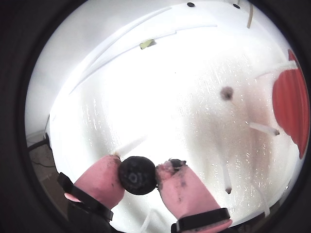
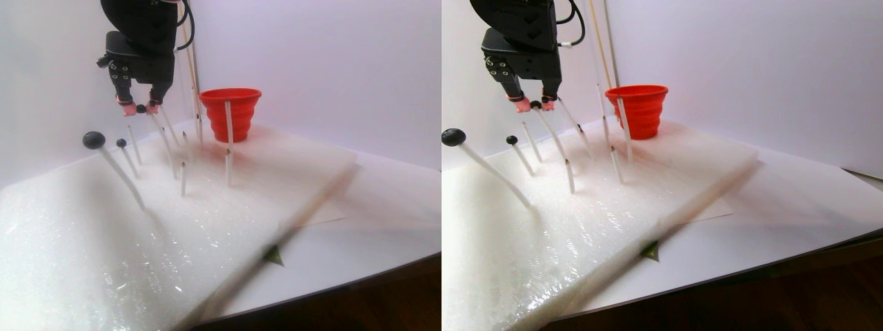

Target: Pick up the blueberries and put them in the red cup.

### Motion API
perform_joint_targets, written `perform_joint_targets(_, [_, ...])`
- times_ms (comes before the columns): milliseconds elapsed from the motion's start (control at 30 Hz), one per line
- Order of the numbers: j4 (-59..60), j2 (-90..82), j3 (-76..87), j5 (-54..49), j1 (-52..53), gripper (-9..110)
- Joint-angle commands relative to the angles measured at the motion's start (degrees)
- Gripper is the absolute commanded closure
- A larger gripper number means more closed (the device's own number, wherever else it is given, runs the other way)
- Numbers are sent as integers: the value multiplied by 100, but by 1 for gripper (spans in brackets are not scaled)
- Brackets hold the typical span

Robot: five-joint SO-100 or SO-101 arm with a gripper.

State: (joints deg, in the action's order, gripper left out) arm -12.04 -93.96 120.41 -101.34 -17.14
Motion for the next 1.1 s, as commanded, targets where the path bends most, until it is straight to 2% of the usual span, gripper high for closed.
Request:
perform_joint_targets(0, [53, -853, -9, -70, 9, 90])
perform_joint_targets(1067, [914, -2215, 413, -246, 650, 90])
